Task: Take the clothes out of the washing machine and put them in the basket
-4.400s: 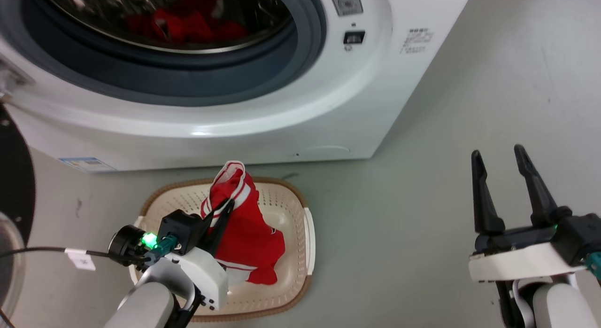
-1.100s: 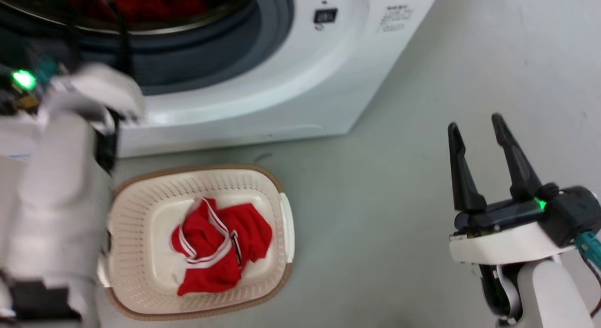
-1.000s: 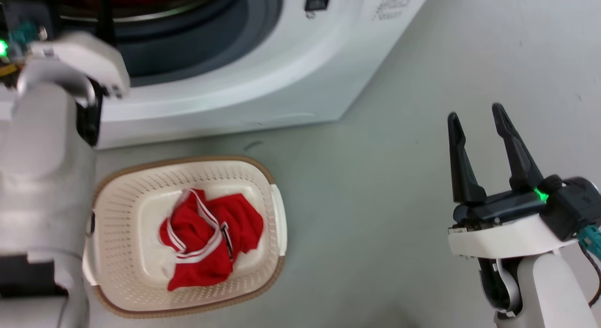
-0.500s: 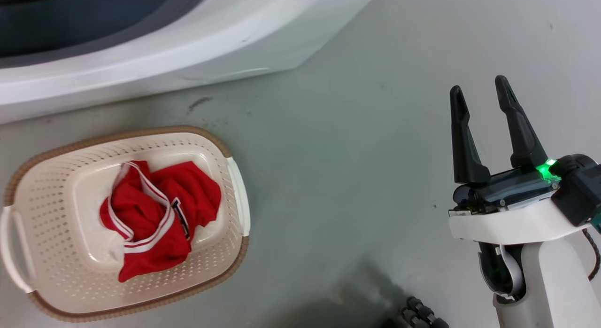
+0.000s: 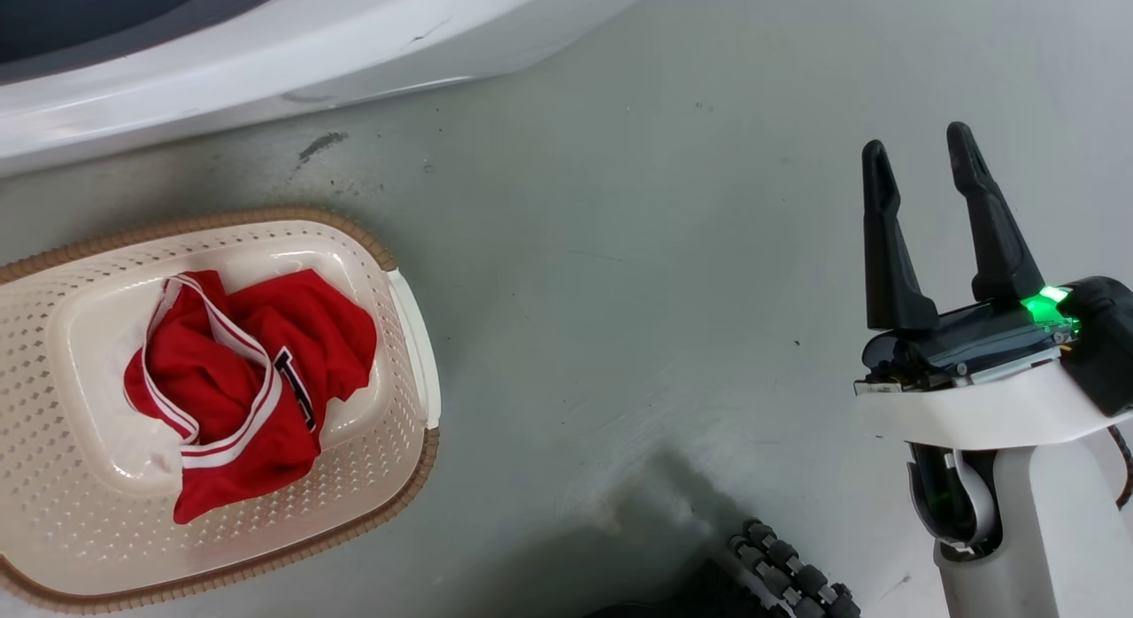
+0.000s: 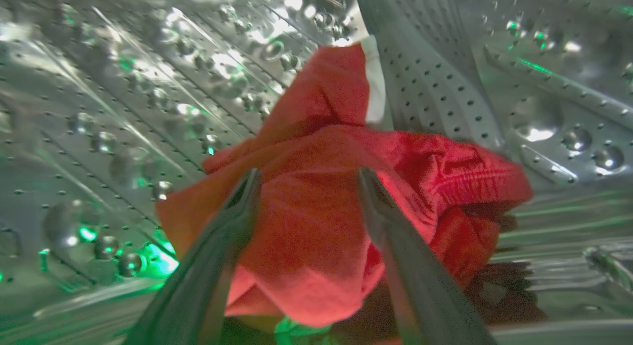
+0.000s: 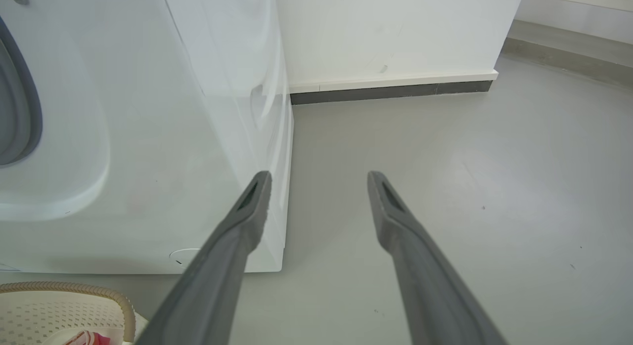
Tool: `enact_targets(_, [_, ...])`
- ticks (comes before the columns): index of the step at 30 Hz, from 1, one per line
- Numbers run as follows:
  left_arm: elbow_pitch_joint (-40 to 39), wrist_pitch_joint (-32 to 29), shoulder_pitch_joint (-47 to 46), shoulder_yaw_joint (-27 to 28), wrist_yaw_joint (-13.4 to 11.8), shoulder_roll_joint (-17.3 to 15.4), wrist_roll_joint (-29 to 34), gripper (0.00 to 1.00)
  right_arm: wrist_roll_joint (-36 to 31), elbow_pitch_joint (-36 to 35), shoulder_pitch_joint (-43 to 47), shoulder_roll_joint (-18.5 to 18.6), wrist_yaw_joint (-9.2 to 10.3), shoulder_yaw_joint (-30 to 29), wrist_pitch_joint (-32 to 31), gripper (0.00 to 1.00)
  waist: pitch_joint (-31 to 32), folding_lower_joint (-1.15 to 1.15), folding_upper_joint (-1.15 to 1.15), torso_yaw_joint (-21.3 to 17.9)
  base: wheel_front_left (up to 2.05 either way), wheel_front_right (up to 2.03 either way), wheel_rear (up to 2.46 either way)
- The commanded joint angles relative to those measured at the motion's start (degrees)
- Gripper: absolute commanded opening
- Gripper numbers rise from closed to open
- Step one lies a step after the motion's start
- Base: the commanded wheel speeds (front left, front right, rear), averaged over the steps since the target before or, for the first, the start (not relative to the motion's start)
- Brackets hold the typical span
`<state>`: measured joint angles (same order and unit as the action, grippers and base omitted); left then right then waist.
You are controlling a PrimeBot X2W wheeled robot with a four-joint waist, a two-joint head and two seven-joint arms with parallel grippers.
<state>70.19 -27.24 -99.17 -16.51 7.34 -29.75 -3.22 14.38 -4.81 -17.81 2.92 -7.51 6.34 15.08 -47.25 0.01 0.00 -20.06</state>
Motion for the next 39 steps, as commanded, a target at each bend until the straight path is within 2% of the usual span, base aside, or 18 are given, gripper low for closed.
enact_targets(1, [0.27, -0.72, -0.72, -0.62, 0.06, 0.48, -0.59, 1.0, 0.21, -0.26, -0.93, -0.07, 0.04, -0.22, 0.14, 1.0, -0.51, -0.01, 0.0, -0.07, 0.0, 0.0, 0.0])
enact_targets(15, [-0.13, -3.52, 0.95, -7.11, 0.08, -1.63, -7.96, 1.0, 0.56, -0.2, -1.67, -0.08, 0.04, -0.37, 0.14, 1.0, -2.19, -0.01, 0.0, -0.04, 0.0, 0.0, 0.0])
enact_targets(16, [-0.24, -3.71, 1.03, -7.54, 0.08, -1.74, -8.51, 0.72, 0.6, -0.17, -1.74, -0.07, 0.04, -0.4, 0.14, 1.0, -2.22, -0.01, 0.0, -0.06, 0.0, 0.0, 0.0])
enact_targets(17, [-0.5, -3.67, 1.02, -8.11, 0.08, -1.97, -8.83, 0.35, 0.67, -0.13, -1.79, -0.08, 0.04, -0.48, 0.14, 1.0, -2.24, -0.01, 0.0, -0.08, 0.0, 0.0, 0.0])
enact_targets(18, [-0.83, -3.27, 0.97, -8.6, 0.08, -2.22, -9.08, 0.09, 0.73, -0.08, -1.85, -0.08, 0.04, -0.54, 0.14, 1.0, -2.27, -0.01, 0.0, -0.09, 0.0, 0.0, 0.0])
enact_targets(19, [-0.99, -3.06, 1.09, -9.03, 0.08, -2.22, -9.5, 0.0, 0.72, -0.03, -1.89, -0.08, 0.04, -0.55, 0.14, 1.0, -2.25, -0.01, 0.0, -0.12, 0.0, 0.0, 0.0])
enact_targets(28, [-2.97, 3.06, 1.94, -12.0, 0.08, -3.21, -11.27, 0.0, 0.37, 0.49, -1.42, -0.08, 0.04, -0.63, 0.14, 1.0, -0.64, -0.01, 0.0, 0.22, 0.0, 0.0, 0.0])
enact_targets(39, [-3.28, 15.68, 9.19, -12.03, -0.01, 1.27, -13.62, 0.0, -1.74, 1.9, 0.44, -0.07, 0.04, -1.22, 0.14, 1.0, 6.68, -0.01, 0.0, 3.27, 0.0, 0.0, 0.0])
